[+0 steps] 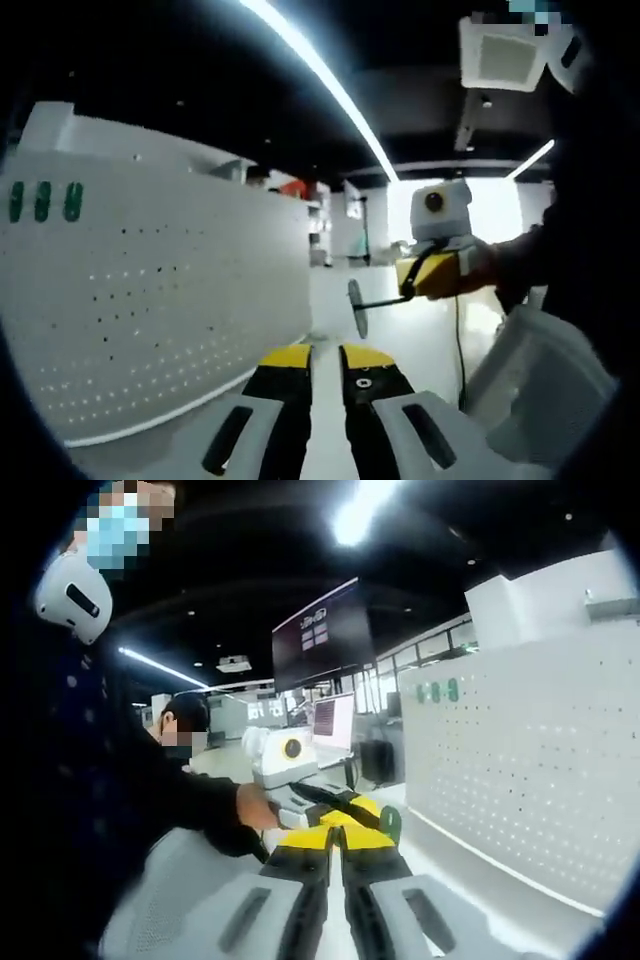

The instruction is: Insert the hook assembly into the mounting plate slot until the hook locks in place.

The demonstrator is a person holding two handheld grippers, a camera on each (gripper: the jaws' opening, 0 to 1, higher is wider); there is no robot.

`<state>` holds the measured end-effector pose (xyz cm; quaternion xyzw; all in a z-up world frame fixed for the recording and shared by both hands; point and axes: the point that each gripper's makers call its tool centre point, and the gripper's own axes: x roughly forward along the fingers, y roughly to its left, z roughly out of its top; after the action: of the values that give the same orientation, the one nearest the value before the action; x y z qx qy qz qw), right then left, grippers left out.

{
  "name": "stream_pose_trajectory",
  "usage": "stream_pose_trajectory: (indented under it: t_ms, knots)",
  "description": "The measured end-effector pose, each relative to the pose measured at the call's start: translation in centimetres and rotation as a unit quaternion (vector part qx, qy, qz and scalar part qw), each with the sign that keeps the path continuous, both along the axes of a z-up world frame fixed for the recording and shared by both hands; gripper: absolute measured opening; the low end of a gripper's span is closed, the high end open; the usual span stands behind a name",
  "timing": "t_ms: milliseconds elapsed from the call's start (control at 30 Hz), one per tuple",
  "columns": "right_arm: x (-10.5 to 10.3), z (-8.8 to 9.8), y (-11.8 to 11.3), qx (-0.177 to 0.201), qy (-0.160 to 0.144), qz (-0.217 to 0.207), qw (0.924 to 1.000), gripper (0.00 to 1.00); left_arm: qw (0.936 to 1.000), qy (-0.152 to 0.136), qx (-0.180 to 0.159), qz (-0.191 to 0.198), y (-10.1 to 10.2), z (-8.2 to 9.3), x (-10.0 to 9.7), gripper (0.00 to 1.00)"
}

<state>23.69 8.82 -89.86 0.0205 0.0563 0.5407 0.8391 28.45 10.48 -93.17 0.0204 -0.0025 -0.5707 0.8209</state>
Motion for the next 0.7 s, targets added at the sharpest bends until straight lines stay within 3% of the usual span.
stream_pose_trajectory:
  t_ms: [233,300,567,700]
  knots:
    - [0.8,1.1,1.0,-0.003,-0.006,0.004,1.0000,0.01,0.9991,-0.011,-0.013,0.039,1.3,1.4,-0.2,0.19]
    - [1.1,1.6,1.4,0.000,-0.009,0.006,0.9999,0.01,0.9988,0.003,-0.029,0.039,1.6,1.7,-0.4,0.21]
    - [3.1,3.0,2.5,-0.006,-0.026,0.012,0.9996,0.01,0.9969,-0.021,-0.007,0.075,2.4,1.4,0.8,0.28]
    - [4.4,3.9,2.9,-0.009,-0.037,0.015,0.9992,0.01,0.9965,-0.017,-0.006,0.081,2.6,1.3,1.1,0.30]
